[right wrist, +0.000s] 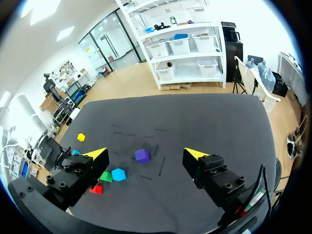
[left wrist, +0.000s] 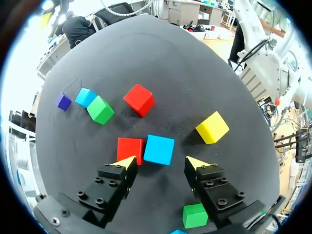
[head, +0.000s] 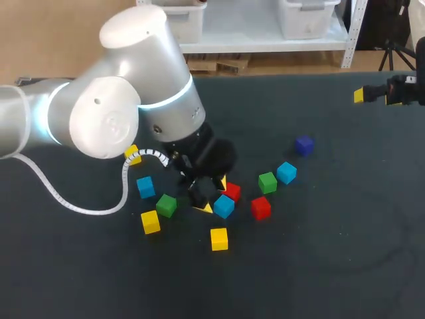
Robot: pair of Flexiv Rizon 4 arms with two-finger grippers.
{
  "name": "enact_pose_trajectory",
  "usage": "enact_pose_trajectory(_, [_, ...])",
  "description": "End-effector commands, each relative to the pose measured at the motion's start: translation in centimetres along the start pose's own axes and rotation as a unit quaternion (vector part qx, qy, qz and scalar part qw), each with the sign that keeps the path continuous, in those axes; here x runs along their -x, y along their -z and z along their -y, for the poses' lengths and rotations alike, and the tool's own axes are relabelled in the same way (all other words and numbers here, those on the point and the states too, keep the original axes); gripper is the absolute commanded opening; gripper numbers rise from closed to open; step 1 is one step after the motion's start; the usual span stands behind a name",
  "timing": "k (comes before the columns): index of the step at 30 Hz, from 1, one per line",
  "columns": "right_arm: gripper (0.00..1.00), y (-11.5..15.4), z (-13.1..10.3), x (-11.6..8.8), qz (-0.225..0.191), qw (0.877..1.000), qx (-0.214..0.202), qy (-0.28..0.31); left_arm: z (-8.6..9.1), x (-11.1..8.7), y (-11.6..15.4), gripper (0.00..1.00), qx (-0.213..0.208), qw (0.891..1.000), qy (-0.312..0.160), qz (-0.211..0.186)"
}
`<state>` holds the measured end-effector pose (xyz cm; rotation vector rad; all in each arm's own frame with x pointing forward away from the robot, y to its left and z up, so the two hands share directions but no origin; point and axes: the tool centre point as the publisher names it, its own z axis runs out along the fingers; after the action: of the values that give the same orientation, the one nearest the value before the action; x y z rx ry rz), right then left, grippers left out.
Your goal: Place the blue cubes, place green cubes on the blue cubes, place the yellow cubes on the green cubes, then place the red cubes on the yellow cubes, and place purple cube on the red cubes.
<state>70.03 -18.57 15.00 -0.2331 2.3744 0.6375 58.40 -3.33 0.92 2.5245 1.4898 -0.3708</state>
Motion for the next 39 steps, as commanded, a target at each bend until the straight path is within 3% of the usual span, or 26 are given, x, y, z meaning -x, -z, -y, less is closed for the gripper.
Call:
enact_pose_trajectory(1, [1.00, 0.0, -0.1, 0.0, 0.000, 1.000, -0.002, 0.000, -0.4, 0.2, -0.3, 0.63, -0.003, 1.000, -0.004, 0.001])
enact_pose_trajectory(8, [1.00, 0.0, -0.1, 0.0, 0.000, 1.000, -0.002, 0.000, -0.6, 0.1, 0.2, 0.62, 0.003, 1.000, 0.003, 0.004])
enact_pose_trajectory(16, [1.00, 0.0, -0.1, 0.0, 0.000, 1.000, -0.002, 0.000, -0.3, -1.3, 1.6, 0.61, 0.015, 0.999, 0.029, -0.001])
enact_pose_trajectory(25, [1.00, 0.0, -0.1, 0.0, 0.000, 1.000, -0.002, 0.000, -0.1, -2.6, -0.3, 0.61, 0.001, 0.999, 0.042, -0.010])
enact_pose_trajectory(39, [1.00, 0.0, -0.1, 0.0, 0.000, 1.000, -0.002, 0.000, -1.2, -1.8, -1.3, 0.61, -0.006, 1.000, 0.029, -0.003])
